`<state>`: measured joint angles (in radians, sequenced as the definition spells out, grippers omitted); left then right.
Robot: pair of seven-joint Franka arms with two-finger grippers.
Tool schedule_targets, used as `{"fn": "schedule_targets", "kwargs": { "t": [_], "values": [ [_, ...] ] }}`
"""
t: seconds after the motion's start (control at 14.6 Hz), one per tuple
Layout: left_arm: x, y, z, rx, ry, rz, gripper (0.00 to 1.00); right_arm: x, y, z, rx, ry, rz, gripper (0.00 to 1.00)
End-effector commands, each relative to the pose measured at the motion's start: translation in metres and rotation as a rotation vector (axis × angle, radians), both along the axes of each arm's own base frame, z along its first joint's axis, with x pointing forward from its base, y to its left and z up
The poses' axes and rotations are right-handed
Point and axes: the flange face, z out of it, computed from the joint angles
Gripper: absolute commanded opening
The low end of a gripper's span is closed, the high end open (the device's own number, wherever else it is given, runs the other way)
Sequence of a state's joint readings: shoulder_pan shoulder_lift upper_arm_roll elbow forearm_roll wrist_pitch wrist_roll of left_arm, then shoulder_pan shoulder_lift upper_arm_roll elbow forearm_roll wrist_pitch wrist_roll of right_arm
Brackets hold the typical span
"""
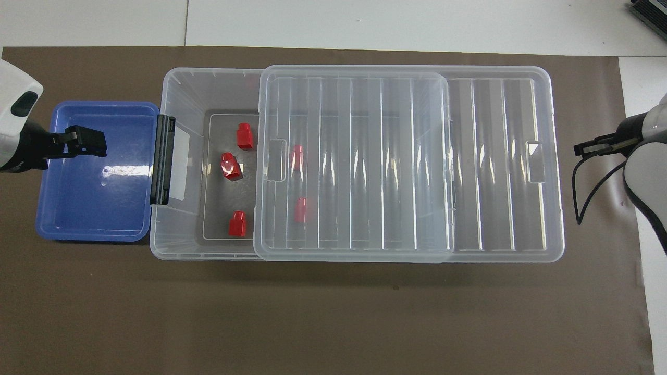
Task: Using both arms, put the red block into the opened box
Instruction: 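Push the clear lid back over the box with the right gripper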
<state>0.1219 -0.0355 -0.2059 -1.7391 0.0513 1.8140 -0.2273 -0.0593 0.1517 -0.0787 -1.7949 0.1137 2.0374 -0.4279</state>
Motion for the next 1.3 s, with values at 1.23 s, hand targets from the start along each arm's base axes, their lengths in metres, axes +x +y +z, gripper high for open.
{"fn": "schedule_targets", "kwargs": {
  "t": [1.23],
  "values": [
    [0.0,-0.008,0.003,-0.016,-0.063,-0.041,1.0,0.005,0.152,-0.008,0.06,0.016,-0.129,0.0]
  ]
}}
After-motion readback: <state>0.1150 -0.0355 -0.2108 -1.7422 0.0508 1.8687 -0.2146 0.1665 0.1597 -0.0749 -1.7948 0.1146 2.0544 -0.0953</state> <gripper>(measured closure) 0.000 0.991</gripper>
